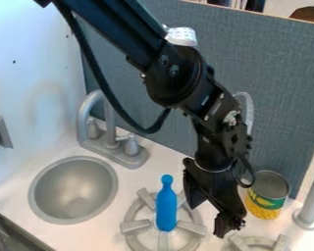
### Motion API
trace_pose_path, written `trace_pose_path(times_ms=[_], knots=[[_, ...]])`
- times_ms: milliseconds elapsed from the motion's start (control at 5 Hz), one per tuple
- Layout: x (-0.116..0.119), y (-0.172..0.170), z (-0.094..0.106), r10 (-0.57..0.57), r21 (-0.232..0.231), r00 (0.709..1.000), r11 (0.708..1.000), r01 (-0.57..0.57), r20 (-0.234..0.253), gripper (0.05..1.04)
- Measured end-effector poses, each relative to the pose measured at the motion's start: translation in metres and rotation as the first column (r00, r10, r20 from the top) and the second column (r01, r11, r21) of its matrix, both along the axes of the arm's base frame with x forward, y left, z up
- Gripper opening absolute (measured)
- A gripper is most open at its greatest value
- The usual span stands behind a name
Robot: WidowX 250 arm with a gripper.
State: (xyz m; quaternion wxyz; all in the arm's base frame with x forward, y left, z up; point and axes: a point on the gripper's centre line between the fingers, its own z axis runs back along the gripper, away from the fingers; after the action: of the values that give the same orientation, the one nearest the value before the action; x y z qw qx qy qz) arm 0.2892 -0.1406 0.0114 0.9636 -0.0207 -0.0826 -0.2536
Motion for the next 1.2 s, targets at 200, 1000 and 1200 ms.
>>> trace_pose_path(times_ms=[200, 1000, 1200], knots=[[-0.003, 0.003, -0.011, 0.0, 0.015, 1.0, 1.0, 0.0, -0.03, 1.001], [0.097, -0.021, -0.018, -0.016, 0.083, 0.997, 0.996, 0.01, 0.076, 1.001], [0.113, -0.029, -0.03, 0.076, 0.09, 0.992, 0.992, -0.085, 0.099, 1.001]])
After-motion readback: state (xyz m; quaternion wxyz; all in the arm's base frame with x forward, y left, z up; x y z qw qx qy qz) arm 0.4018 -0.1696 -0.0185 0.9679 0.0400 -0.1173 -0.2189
